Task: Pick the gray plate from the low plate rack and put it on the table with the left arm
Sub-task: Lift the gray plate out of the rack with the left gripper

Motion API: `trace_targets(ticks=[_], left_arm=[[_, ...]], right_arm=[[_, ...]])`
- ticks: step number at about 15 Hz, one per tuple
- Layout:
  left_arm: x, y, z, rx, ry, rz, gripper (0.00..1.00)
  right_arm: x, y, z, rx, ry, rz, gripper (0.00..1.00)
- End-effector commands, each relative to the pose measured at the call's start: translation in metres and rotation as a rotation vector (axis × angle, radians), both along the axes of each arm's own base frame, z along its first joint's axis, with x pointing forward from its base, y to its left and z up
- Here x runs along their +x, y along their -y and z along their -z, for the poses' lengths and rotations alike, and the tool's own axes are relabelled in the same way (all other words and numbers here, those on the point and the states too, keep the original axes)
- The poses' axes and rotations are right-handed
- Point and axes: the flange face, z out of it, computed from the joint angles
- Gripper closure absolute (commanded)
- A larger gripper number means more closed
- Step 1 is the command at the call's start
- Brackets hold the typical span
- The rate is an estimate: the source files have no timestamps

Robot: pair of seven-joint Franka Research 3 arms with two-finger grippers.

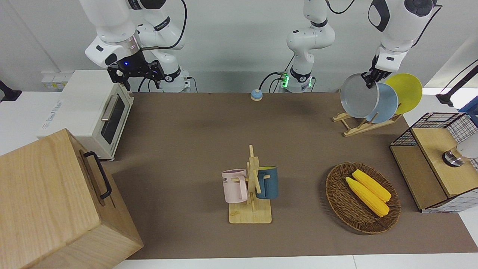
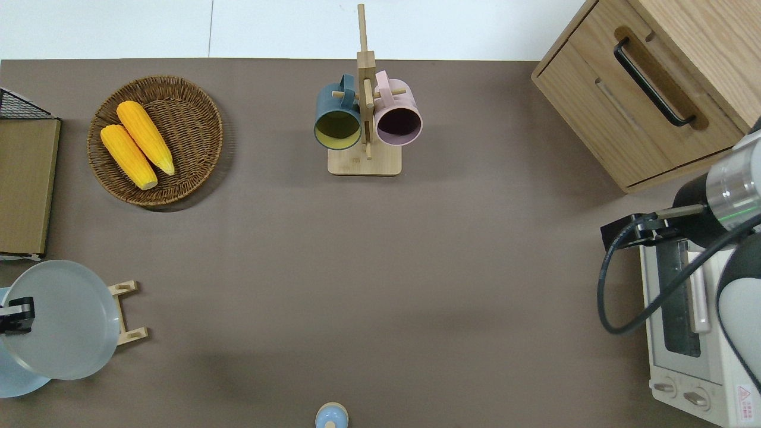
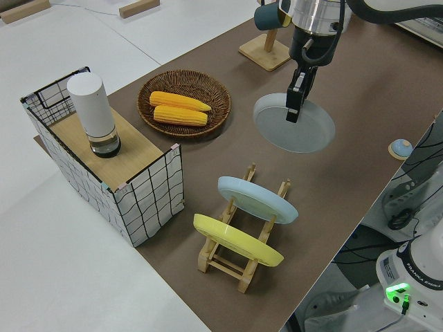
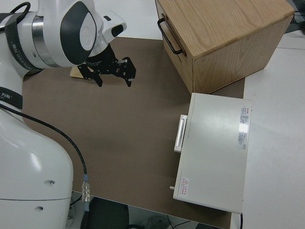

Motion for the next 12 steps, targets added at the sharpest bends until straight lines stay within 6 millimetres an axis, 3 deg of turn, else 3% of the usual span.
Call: trace_targets(ticks=[1, 8, 12], left_arm=[[0.004, 0.025, 0.006, -0.129, 0.001, 0.016, 0.99], [0.029, 0.107, 0.047, -0.439, 0.010, 0.076, 0.99], [0.039, 0.116, 0.081, -0.596, 0.025, 0.148, 0.98]], right_arm=[[-0.002, 0.002, -0.003, -0.008, -0.002, 0.014, 0.017], [-0.002, 0.003, -0.004, -0.008, 0.000, 0.016, 0.017], [-0.002, 0.002, -0.004, -0.008, 0.000, 0.014, 0.017]])
